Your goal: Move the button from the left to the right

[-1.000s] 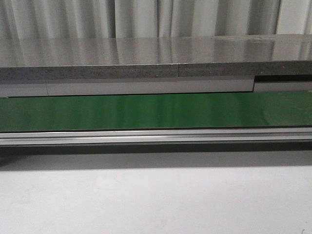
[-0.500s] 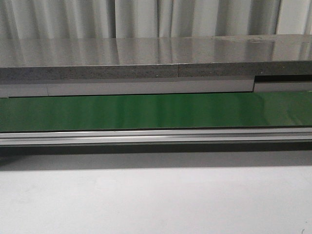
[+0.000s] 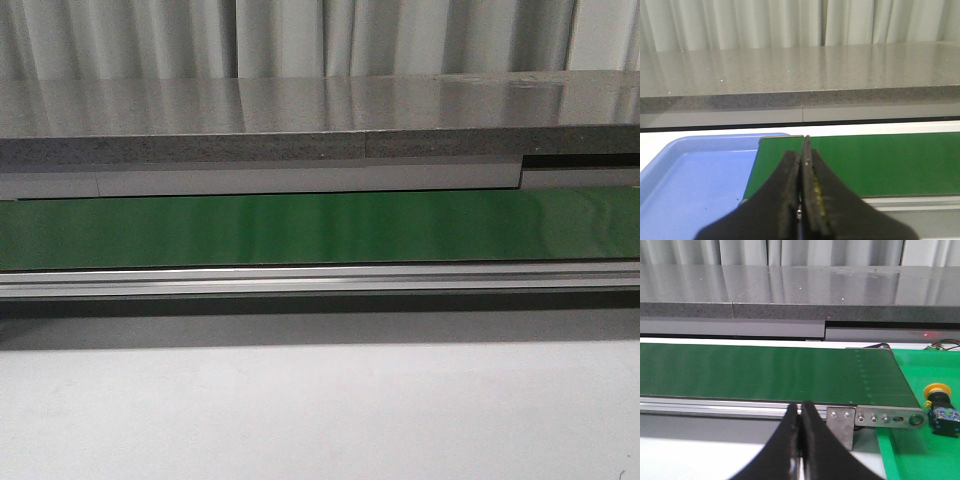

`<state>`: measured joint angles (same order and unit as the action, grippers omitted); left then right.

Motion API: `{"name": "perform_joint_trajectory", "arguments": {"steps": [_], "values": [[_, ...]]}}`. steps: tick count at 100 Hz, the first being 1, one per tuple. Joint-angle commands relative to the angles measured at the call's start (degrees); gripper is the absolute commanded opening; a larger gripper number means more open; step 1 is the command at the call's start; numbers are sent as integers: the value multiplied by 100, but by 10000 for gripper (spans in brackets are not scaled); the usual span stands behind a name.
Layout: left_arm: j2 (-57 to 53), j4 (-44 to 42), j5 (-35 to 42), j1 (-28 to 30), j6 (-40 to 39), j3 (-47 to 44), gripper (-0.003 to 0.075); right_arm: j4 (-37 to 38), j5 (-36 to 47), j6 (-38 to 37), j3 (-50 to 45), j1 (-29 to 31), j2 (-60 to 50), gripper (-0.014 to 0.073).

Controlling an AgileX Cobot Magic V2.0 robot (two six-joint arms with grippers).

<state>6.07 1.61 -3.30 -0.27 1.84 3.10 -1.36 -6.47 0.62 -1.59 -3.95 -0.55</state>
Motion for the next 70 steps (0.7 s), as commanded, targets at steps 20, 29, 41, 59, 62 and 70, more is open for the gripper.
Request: {"name": "perform_joint_trajectory", "arguments": {"steps": [20,29,41,59,62,70], "values": [[-820,-102,474,-63,-432,-617,-20,42,502,9,83,55,-118,-67],[-811,-127,374,-63,-432,-617,-20,42,497,9,83,55,-118,-67],[-811,-161,399,-63,-432,-617,-20,42,497,9,83,55,-118,-67],[-811,-161,399,-63,-432,-617,-20,42,497,9,83,55,-118,-67],[-811,-161,399,-63,-432,-617,-20,42,497,9,83,55,-118,-67],[-811,-161,399,-63,-432,-617,-20,42,497,9,83,55,-118,-67]]}}
